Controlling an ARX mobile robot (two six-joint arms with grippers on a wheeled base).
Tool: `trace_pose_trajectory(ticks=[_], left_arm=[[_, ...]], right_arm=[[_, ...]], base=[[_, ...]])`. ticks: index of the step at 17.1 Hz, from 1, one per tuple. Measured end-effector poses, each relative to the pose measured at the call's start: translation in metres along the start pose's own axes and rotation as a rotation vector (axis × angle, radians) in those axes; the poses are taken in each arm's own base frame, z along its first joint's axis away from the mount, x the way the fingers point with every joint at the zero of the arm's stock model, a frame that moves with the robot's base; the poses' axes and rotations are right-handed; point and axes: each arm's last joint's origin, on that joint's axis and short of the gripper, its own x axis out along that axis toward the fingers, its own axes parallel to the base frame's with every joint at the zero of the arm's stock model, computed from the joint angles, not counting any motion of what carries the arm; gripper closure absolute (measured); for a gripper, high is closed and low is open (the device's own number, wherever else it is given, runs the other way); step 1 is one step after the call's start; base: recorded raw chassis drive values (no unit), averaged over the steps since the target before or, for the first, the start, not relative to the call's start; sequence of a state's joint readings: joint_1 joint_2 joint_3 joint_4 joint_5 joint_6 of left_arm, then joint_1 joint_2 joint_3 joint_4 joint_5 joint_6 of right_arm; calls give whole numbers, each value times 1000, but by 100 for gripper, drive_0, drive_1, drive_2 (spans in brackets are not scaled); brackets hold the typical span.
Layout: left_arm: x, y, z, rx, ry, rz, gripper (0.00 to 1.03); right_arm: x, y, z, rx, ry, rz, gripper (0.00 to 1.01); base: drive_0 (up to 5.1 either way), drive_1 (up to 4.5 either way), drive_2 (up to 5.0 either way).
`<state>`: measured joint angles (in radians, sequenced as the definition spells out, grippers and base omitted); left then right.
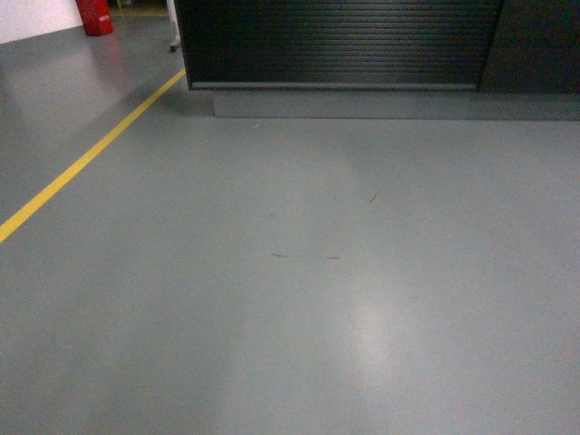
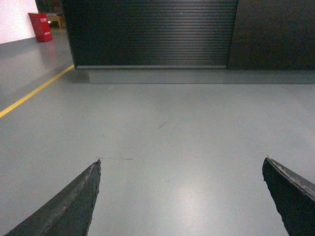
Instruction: Place dark red mango on scale at checkout
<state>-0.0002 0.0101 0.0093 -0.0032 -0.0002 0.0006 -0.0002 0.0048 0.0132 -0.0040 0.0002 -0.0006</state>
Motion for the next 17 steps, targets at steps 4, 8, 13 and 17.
trace_pose_trajectory(ticks=[4,8,13,17], left_arm=[[0,0,0,0,0,0,5],[0,0,0,0,0,0,5],[0,0,0,0,0,0,5],[0,0,0,0,0,0,5]], right_arm=[[0,0,0,0,0,0,3],[0,0,0,0,0,0,3],[0,0,0,0,0,0,3],[0,0,0,0,0,0,3]], base=[[0,0,0],[0,0,0],[0,0,0],[0,0,0]])
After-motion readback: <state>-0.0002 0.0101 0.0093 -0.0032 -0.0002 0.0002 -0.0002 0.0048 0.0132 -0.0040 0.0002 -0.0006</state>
